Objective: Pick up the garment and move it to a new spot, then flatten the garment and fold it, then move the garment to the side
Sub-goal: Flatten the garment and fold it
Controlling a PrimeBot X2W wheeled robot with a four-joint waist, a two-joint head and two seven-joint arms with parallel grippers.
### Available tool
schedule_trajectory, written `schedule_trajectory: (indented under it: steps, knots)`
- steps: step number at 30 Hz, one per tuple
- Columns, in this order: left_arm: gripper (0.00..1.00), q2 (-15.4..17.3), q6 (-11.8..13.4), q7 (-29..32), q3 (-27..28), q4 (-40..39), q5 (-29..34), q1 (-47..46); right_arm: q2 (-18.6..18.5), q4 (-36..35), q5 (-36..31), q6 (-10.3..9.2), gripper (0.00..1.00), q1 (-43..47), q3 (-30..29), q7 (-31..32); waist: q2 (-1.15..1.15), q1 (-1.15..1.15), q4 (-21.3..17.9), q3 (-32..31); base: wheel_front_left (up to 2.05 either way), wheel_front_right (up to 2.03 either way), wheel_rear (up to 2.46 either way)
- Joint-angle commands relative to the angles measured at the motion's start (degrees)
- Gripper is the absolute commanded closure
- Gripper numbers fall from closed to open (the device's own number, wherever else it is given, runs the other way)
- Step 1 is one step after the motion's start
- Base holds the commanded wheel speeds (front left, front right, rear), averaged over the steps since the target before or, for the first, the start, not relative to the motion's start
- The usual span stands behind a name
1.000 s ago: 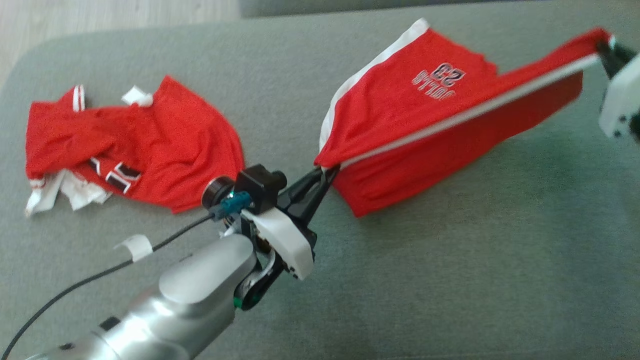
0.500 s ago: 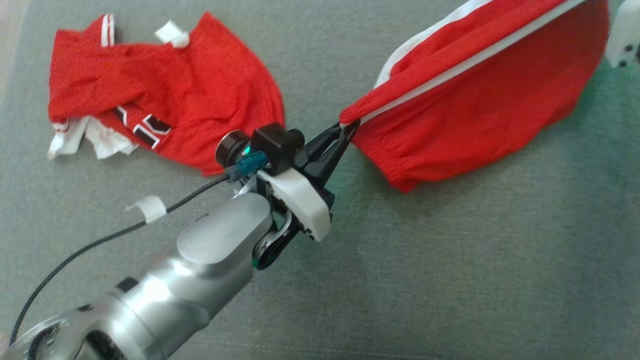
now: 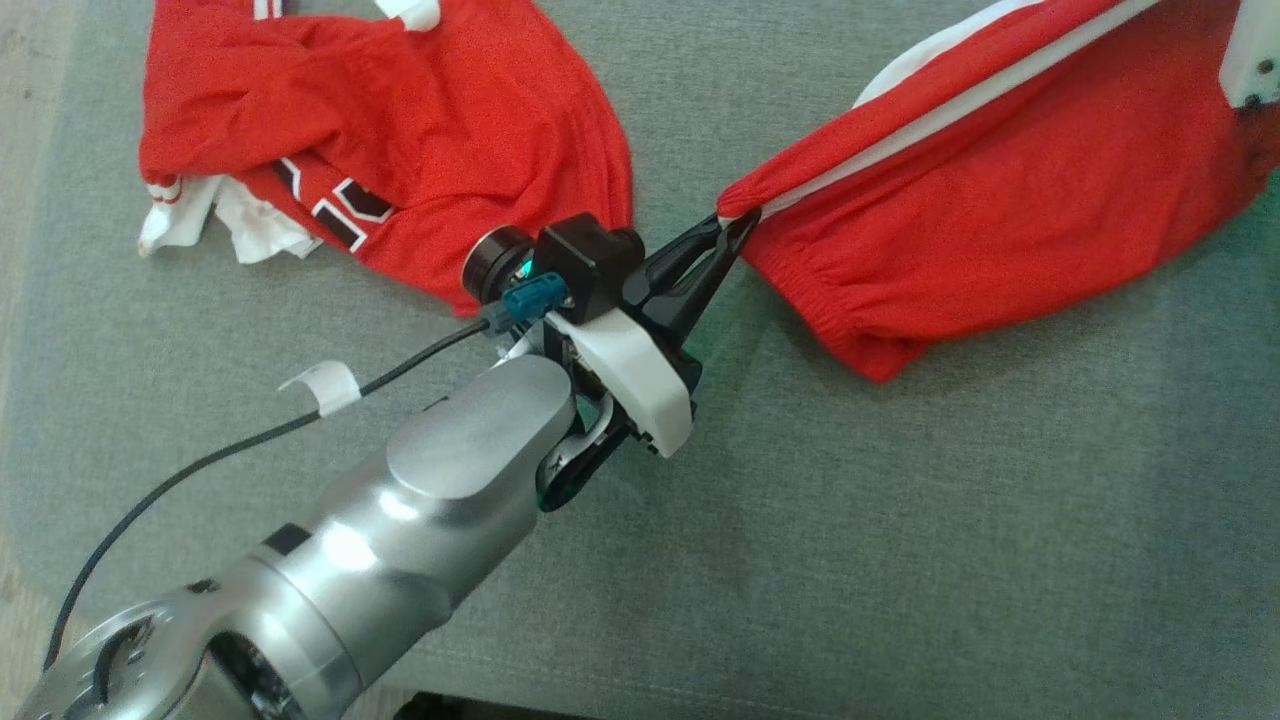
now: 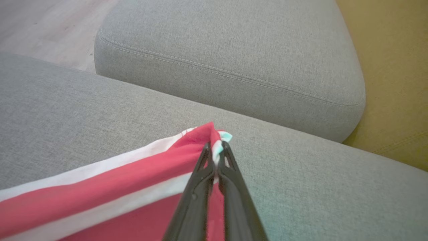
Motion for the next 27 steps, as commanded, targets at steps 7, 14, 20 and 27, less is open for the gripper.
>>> schedule_trajectory:
  steps: [7, 14, 20, 27]
  knots:
    - [0.02, -0.35, -0.15, -0.55, 1.72, 0.54, -0.37, -3.09, 0.76, 1.70, 0.28, 0.36, 0.00, -3.47, -1.35, -4.80, 0.00, -0.01, 1.01, 0.19, 0.00, 0.00, 0.00]
    - [0.00, 0.27, 1.39, -1.67, 2.81, 2.29, 0.22, -2.90, 1.70, 4.21, 0.99, 0.36, 0.00, -3.38, -2.70, -10.93, 0.00, -0.01, 0.10, -2.36, 0.00, 0.00, 0.00]
    - [0.00, 2.56, 4.62, -2.71, 8.12, 1.13, 0.07, -1.32, 4.17, 3.15, 7.13, 0.36, 0.00, -0.01, -6.39, -20.19, 0.00, -0.01, -2.28, -7.49, 0.00, 0.00, 0.00]
    - [0.00, 7.89, 10.01, -2.83, 17.86, -6.33, 3.76, 4.87, 7.46, -7.99, 15.31, 0.36, 0.00, 11.12, -0.83, -25.61, 0.00, -0.01, -6.73, -14.30, 0.00, 0.00, 0.00]
